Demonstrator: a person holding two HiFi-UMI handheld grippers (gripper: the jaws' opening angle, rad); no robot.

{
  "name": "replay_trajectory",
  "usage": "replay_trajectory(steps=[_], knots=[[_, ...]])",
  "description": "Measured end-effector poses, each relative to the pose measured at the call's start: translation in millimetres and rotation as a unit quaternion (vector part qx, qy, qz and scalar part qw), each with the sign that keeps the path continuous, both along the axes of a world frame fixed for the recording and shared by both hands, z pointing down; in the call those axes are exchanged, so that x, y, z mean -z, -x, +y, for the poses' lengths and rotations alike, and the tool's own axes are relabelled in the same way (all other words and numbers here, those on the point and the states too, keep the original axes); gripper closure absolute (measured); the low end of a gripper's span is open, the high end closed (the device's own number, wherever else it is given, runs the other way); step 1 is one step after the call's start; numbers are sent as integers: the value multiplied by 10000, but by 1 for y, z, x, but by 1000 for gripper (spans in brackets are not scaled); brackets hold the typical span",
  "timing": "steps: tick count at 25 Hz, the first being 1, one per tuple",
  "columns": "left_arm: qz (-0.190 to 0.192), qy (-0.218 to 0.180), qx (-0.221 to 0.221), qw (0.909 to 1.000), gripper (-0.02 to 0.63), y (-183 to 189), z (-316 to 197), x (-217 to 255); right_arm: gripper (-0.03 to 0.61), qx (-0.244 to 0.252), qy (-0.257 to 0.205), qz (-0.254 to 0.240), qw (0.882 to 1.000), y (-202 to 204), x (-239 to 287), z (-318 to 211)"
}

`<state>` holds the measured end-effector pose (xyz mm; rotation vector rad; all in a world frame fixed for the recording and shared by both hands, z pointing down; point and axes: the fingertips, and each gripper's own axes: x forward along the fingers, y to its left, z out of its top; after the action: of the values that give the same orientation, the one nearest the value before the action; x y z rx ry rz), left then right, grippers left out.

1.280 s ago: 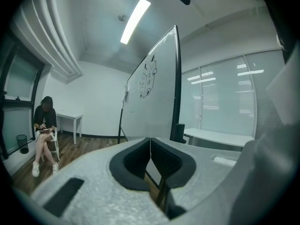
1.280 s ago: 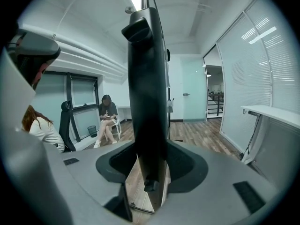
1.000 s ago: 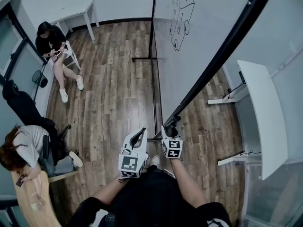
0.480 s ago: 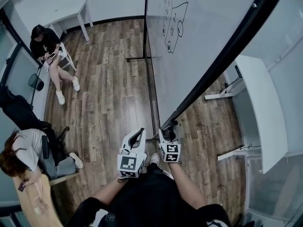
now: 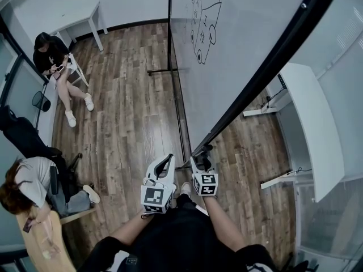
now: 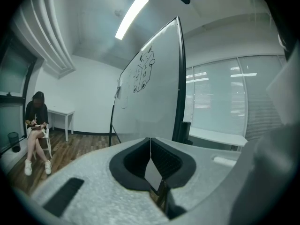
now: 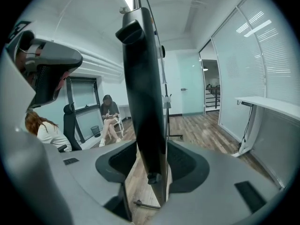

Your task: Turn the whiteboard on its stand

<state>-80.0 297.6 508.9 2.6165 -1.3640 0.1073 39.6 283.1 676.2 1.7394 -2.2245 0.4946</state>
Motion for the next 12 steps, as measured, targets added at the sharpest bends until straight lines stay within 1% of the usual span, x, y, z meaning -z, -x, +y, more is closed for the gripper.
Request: replay_trajectory(steps=[4, 7, 8, 10, 12], knots=[[15, -19, -51, 10000, 595, 0, 5, 2, 385, -80, 38, -28, 10000, -6, 17, 18], [22, -64, -119, 9999, 595, -6, 7, 5, 385, -168, 9, -210, 9996, -14, 38, 34], [29, -84, -146, 9999, 595, -7, 8, 7, 394, -210, -14, -299, 9993, -17, 46, 39], [51, -126, -207, 9997, 595, -9, 8, 12, 449, -338, -126, -424, 9985, -21, 65, 49], [74, -165, -267, 9995, 595, -9, 10, 18, 484, -473, -299, -477, 9973, -22, 84, 57]])
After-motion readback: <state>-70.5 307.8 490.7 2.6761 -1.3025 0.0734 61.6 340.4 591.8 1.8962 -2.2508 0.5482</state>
